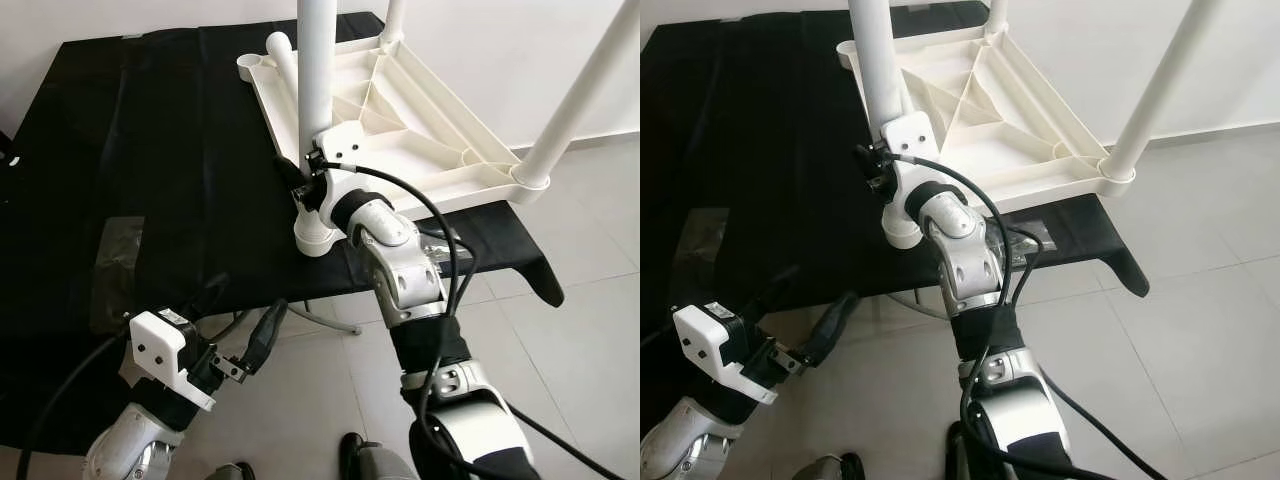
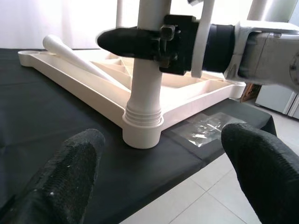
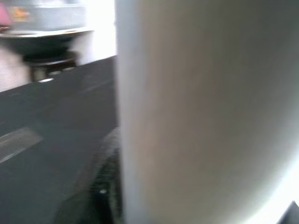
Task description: Building children table
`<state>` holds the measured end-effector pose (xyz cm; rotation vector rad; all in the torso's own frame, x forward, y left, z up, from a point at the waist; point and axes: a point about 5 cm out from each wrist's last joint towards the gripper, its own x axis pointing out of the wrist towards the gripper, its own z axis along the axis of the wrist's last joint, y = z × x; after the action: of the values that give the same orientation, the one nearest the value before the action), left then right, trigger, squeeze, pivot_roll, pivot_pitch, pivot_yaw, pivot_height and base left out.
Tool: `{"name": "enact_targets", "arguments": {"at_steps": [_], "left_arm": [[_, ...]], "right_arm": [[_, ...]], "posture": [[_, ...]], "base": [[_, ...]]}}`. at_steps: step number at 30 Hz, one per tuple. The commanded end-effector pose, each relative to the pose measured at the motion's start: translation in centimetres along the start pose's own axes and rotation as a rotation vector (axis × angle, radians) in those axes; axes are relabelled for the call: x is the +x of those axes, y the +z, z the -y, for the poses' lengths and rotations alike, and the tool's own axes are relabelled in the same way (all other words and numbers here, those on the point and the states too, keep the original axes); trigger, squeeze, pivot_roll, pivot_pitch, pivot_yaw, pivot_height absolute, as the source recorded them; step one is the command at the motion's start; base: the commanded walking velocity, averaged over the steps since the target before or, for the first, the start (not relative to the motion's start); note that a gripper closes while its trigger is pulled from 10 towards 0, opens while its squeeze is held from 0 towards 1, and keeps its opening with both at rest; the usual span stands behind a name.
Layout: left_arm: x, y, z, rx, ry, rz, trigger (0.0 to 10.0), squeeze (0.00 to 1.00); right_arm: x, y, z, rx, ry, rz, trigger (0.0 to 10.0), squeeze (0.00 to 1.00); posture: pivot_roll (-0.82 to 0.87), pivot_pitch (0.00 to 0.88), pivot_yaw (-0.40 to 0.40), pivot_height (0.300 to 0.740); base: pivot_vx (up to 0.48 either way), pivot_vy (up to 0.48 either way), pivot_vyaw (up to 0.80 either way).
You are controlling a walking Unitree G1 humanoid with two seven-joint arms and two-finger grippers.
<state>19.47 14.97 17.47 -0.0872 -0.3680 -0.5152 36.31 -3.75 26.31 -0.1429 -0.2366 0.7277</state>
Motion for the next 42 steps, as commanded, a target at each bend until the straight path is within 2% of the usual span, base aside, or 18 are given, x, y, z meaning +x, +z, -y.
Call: {"name": "enact_targets", "arguments": {"at_steps": [1, 5, 6, 7, 9, 10, 11, 13, 16, 22, 23, 24, 29, 37, 39, 40, 41, 42], "left_arm": [[-0.2, -0.2, 0.1, -0.004, 0.004, -0.010, 10.0, 0.00], [-0.3, -0.1, 0.2, -0.005, 0.006, -0.007, 10.0, 0.00], [-0.3, -0.1, 0.2, -0.007, 0.009, -0.005, 10.0, 0.00], [-0.4, -0.1, 0.2, -0.008, 0.011, -0.003, 10.0, 0.00], [-0.4, -0.1, 0.2, -0.008, 0.011, -0.003, 10.0, 0.00], [-0.4, 0.0, 0.3, -0.009, 0.011, -0.003, 10.0, 0.00], [-0.4, 0.0, 0.3, -0.009, 0.011, -0.003, 10.0, 0.00], [-0.6, 0.1, 0.4, -0.010, 0.011, -0.008, 10.0, 0.00], [-0.7, 0.2, 0.5, -0.010, 0.012, -0.012, 10.0, 0.00], [-0.8, 0.3, 0.6, -0.009, 0.011, -0.018, 10.0, 0.00], [-0.8, 0.3, 0.6, -0.009, 0.012, -0.020, 10.0, 0.00], [-0.9, 0.3, 0.6, -0.009, 0.011, -0.022, 10.0, 0.00], [-0.9, 0.3, 0.6, -0.011, 0.009, -0.025, 10.0, 0.00], [-0.7, 0.2, 0.6, -0.010, 0.009, -0.024, 10.0, 0.00], [-0.7, 0.2, 0.6, -0.010, 0.010, -0.025, 10.0, 0.00], [-0.9, -0.1, 0.7, -0.011, 0.013, -0.029, 10.0, 0.00], [-0.9, -0.1, 0.7, -0.011, 0.013, -0.029, 10.0, 0.00], [-0.9, -0.3, 0.8, -0.012, 0.014, -0.032, 10.0, 0.00]], "right_arm": [[0.5, 0.9, -0.6, 0.005, 0.090, 0.037, 10.0, 1.00], [0.6, 2.0, -0.1, 0.033, 0.234, 0.072, 10.0, 1.00], [0.6, 1.9, 0.3, 0.000, 0.363, 0.052, 10.0, 1.00], [0.4, 1.7, 0.5, -0.054, 0.479, 0.028, 10.0, 0.40], [0.4, 1.7, 0.5, -0.054, 0.479, 0.028, 10.0, 0.40], [0.1, 1.6, 0.8, -0.097, 0.585, -0.001, 10.0, 0.00], [0.1, 1.6, 0.8, -0.097, 0.585, -0.001, 10.0, 0.00], [-0.1, 2.2, 1.4, -0.157, 0.737, -0.027, 10.0, 0.00], [0.0, 3.1, 1.8, -0.162, 0.790, -0.020, 10.0, 0.00], [0.3, 3.3, 2.4, -0.131, 0.777, -0.028, 10.0, 0.00], [0.2, 3.2, 2.6, -0.125, 0.803, -0.039, 8.0, 0.00], [0.0, 3.0, 2.8, -0.118, 0.831, -0.048, 0.0, 0.00], [-0.5, 2.9, 3.2, -0.116, 0.908, -0.061, 0.0, 0.00], [-0.8, 2.6, 4.0, -0.145, 0.846, -0.062, 0.0, 0.00], [-0.8, 2.4, 4.3, -0.161, 0.798, -0.062, 0.0, 0.00], [-0.8, 1.3, 4.8, -0.153, 0.626, -0.062, 0.0, 0.00], [-0.8, 1.3, 4.8, -0.153, 0.626, -0.062, 0.0, 0.00], [-0.7, 0.9, 5.0, -0.134, 0.547, -0.066, 0.0, 0.00]], "posture": [[0.00, 0.261, -0.032, 0.740], [0.00, 0.268, -0.033, 0.740], [0.00, 0.273, -0.035, 0.740], [0.01, 0.275, -0.036, 0.740], [0.01, 0.275, -0.036, 0.740], [0.01, 0.278, -0.036, 0.740], [0.01, 0.278, -0.036, 0.740], [0.03, 0.289, -0.036, 0.740], [0.03, 0.293, -0.037, 0.740], [0.05, 0.301, -0.037, 0.740], [0.05, 0.303, -0.035, 0.740], [0.05, 0.303, -0.035, 0.740], [0.04, 0.304, -0.033, 0.740], [0.02, 0.302, -0.037, 0.740], [0.00, 0.295, -0.045, 0.740], [-0.01, 0.279, -0.053, 0.740], [-0.01, 0.279, -0.053, 0.740], [-0.01, 0.279, -0.053, 0.740]], "base": [[0.000, 0.000, 0.00], [0.000, 0.000, 0.00], [0.000, 0.000, 0.00], [0.000, 0.000, 0.00], [0.000, 0.000, 0.00], [0.000, 0.000, 0.00], [0.000, 0.000, 0.00], [0.000, 0.000, 0.00], [0.000, 0.000, 0.00], [0.000, 0.000, 0.00], [0.000, 0.000, 0.00], [0.000, 0.000, 0.00], [0.000, 0.000, 0.00], [0.000, 0.000, 0.00], [0.000, 0.000, 0.00], [0.000, 0.000, 0.00], [0.000, 0.000, 0.00], [0.000, 0.000, 0.00]]}}
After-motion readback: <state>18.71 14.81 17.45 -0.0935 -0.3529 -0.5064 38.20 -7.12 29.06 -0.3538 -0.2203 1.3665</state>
